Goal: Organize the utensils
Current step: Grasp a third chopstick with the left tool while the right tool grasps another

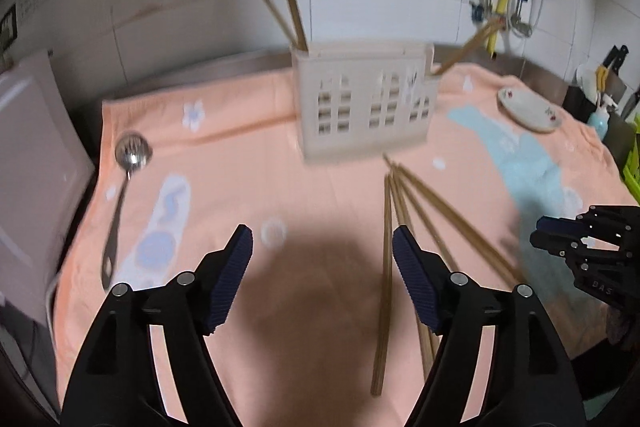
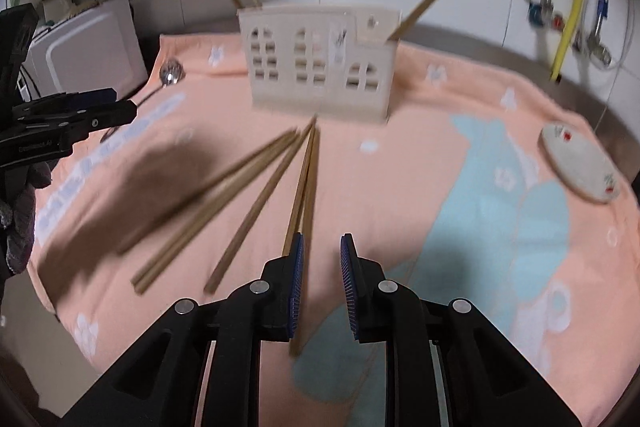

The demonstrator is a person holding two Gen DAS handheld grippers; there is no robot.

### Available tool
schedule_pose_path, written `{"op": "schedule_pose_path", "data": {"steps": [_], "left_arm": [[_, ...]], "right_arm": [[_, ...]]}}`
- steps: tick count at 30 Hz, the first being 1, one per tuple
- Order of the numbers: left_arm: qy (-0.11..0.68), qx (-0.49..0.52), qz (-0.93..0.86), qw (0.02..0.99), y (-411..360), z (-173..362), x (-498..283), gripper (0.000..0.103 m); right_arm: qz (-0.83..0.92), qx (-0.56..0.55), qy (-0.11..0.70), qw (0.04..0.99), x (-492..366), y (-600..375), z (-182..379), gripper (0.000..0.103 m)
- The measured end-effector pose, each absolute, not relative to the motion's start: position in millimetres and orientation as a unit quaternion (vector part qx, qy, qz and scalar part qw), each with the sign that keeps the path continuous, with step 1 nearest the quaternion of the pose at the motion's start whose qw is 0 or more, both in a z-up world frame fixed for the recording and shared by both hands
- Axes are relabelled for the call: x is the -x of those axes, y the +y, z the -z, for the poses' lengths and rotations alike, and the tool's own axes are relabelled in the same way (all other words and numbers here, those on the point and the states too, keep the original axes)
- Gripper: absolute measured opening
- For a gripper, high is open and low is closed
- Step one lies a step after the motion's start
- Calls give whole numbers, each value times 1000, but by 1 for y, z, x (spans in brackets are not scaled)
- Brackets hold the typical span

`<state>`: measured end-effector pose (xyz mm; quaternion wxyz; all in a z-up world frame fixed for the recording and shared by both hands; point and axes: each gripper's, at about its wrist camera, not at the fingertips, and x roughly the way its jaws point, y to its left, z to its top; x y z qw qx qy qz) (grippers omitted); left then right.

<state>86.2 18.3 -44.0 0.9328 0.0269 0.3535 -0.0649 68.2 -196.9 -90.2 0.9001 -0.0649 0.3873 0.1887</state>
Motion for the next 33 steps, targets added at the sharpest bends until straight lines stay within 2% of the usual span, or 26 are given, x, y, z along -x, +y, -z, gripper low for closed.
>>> {"op": "schedule_pose_path", "data": {"steps": [11, 33], "left_arm": [[406, -44, 67, 911, 11, 89, -68, 76], [429, -48, 88, 898, -6, 109, -64, 77]], "right_arm": [[-191, 56, 414, 888, -71, -193, 114, 19], [-188, 46, 425, 884, -81, -190, 122, 14]]}}
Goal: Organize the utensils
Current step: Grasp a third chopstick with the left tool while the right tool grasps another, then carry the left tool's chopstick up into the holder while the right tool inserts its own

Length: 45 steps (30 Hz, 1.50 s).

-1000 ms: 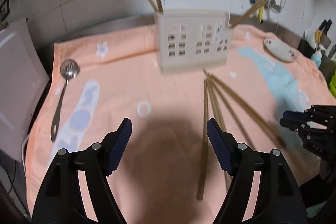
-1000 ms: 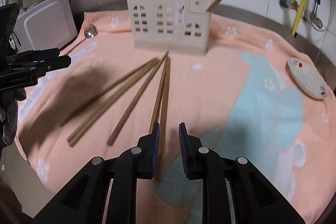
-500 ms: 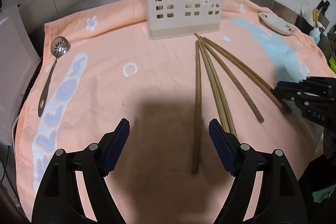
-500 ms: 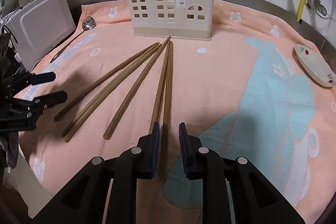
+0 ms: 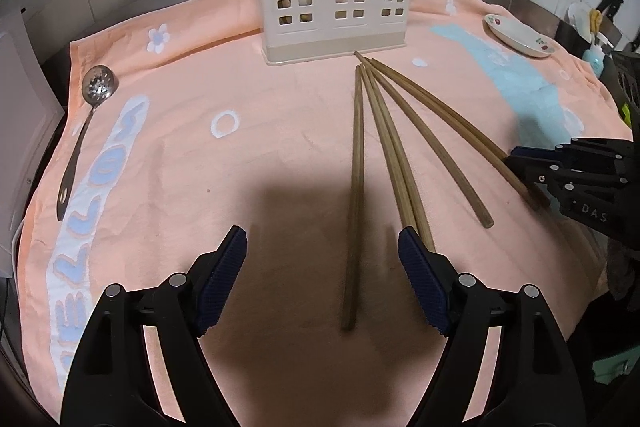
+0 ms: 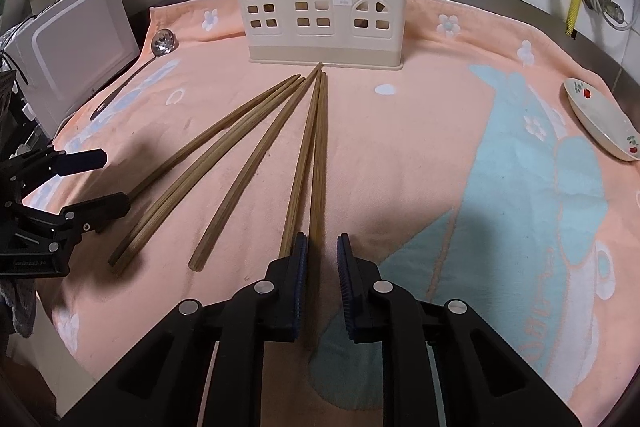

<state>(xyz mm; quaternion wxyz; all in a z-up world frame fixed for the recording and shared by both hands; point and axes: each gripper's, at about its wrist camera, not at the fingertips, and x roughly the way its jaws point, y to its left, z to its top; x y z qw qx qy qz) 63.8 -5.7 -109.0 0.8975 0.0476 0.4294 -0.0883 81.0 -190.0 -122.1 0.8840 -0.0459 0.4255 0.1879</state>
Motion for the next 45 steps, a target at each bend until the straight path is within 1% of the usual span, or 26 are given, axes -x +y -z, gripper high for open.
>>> {"op": "schedule_pose_path", "data": {"steps": [5, 10, 12, 13, 15, 16, 18, 21, 28, 30, 32, 37, 45], "left_arm": [[429, -44, 92, 898, -9, 109, -66, 76], [432, -31, 97, 896, -9, 110, -69, 60], [435, -25, 103, 894, -9, 111, -70, 49], [435, -23, 106, 894, -9, 111, -70, 47], [438, -20, 111, 892, -10, 112, -71, 37], [439, -20, 114, 891, -11, 113, -71, 35], [442, -20, 119, 889, -12, 114, -71, 27], [444, -20, 126, 887, -15, 116, -72, 21], [451, -24, 124, 883, -14, 120, -77, 17], [451, -24, 119, 884, -14, 120, -78, 11], [448, -16, 116, 886, -11, 118, -78, 7], [427, -14, 118, 896, -9, 103, -74, 7], [380, -26, 130, 916, -8, 60, -80, 6]], "right_arm": [[-184, 43, 424, 886, -82, -192, 122, 9], [-183, 41, 422, 887, -82, -194, 120, 7], [-182, 41, 419, 889, -81, -195, 118, 7], [-182, 41, 418, 889, -81, -195, 117, 7], [-180, 40, 415, 891, -81, -196, 115, 7], [-180, 39, 414, 891, -80, -196, 114, 7], [-180, 38, 410, 893, -79, -197, 111, 7], [-181, 36, 403, 896, -78, -198, 104, 7], [-185, 34, 378, 906, -76, -196, 82, 7], [-186, 32, 371, 909, -77, -196, 74, 7], [-189, 28, 364, 912, -79, -196, 65, 7], [-195, 29, 339, 920, -83, -194, 39, 7], [-212, 39, 296, 931, -95, -190, -13, 7]]}}
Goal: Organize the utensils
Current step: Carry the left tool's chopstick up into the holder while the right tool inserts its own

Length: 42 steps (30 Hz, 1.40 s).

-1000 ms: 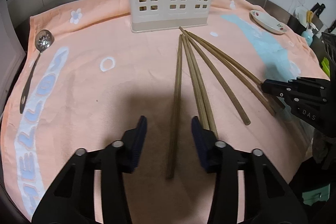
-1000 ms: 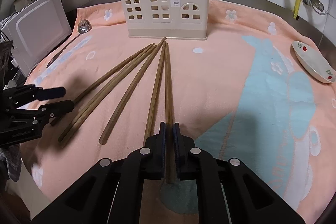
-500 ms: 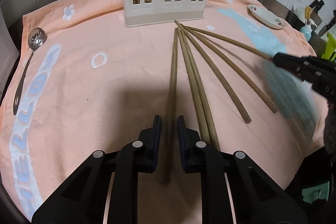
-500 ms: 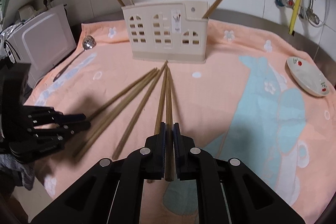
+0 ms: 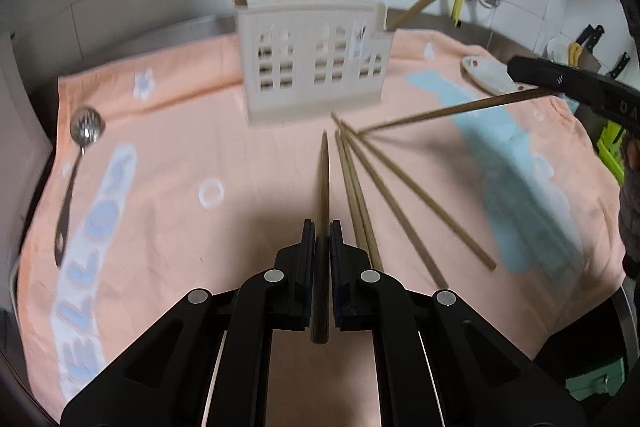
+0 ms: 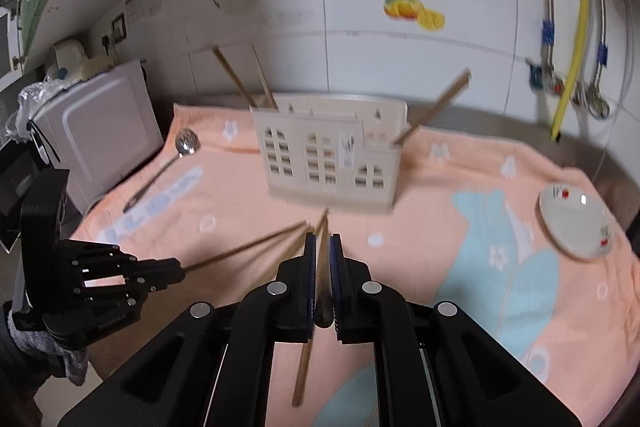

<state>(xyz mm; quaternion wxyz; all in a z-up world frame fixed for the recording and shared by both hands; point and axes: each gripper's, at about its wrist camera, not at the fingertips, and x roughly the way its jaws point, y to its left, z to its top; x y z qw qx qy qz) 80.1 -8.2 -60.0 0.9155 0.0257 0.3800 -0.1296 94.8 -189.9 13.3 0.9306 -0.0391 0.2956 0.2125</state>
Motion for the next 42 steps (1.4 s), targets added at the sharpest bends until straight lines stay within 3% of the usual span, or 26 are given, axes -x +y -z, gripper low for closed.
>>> {"op": "schedule_pose_path", "data": {"steps": [16, 31, 42], "left_arm": [[326, -42, 176, 928, -11, -10, -112, 6], [254, -70, 183, 947, -23, -96, -145, 6], [176, -59, 165, 969, -19, -166, -176, 6]], "right_arm": [[-249, 39, 268, 930, -141, -186, -93, 6], [-199, -15, 180, 963, -216, -194, -186, 6], [-142, -44, 157, 976, -279, -191, -185, 6]]}}
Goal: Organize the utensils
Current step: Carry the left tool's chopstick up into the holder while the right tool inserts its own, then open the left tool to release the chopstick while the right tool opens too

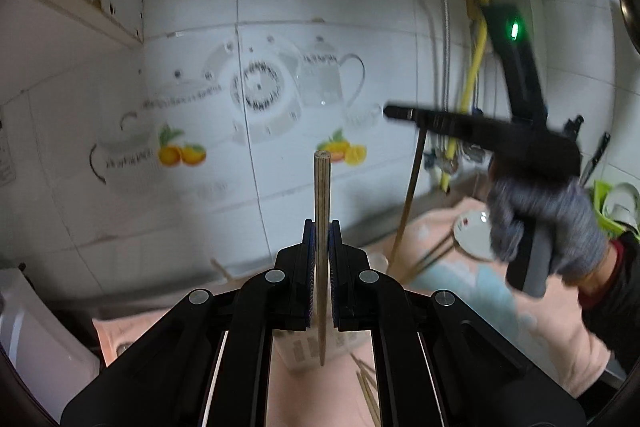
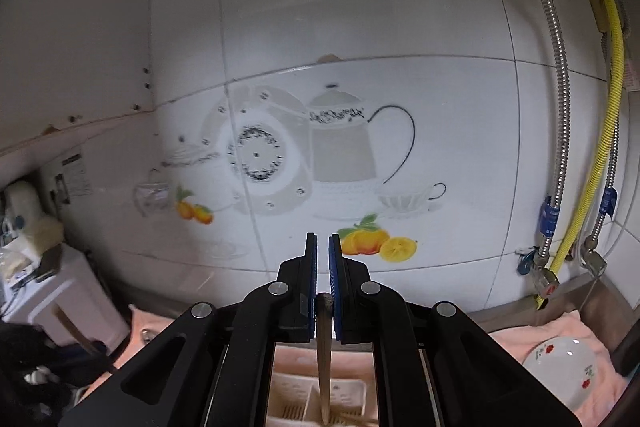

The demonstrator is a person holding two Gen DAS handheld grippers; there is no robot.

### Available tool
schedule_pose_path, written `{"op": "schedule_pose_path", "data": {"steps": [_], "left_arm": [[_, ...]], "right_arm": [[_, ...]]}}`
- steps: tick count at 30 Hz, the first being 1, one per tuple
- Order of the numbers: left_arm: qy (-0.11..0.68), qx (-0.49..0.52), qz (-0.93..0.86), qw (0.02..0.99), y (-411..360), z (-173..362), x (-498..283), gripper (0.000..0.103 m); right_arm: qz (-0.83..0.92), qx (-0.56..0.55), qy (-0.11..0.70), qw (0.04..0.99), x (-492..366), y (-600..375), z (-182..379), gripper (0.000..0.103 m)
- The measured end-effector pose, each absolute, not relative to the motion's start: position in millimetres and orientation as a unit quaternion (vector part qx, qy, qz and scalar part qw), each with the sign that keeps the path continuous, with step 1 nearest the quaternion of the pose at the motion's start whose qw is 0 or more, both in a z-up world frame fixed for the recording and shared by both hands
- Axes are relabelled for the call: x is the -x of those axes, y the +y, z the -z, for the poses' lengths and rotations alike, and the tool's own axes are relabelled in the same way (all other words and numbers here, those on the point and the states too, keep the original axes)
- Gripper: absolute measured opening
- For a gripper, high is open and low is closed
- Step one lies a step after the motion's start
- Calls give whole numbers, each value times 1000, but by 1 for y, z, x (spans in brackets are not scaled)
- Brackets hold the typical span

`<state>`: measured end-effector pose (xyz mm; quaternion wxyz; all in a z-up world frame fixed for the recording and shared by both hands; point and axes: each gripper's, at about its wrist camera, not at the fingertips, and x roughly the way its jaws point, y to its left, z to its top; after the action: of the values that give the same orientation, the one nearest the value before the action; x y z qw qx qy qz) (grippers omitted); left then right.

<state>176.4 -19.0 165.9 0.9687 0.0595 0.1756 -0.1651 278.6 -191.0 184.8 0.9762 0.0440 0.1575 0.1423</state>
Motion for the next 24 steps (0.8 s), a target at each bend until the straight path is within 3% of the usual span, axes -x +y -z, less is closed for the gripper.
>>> {"op": "schedule_pose_path", "data": {"steps": [13, 24], "left_arm": [[148, -53, 123, 980, -13, -154, -222, 6], [212, -11, 110, 971, 9, -106, -250, 6]], "right_arm": [[-151, 14, 209, 966, -295, -164, -122, 6], [-164, 11, 218, 962, -276, -167, -111, 7]]}}
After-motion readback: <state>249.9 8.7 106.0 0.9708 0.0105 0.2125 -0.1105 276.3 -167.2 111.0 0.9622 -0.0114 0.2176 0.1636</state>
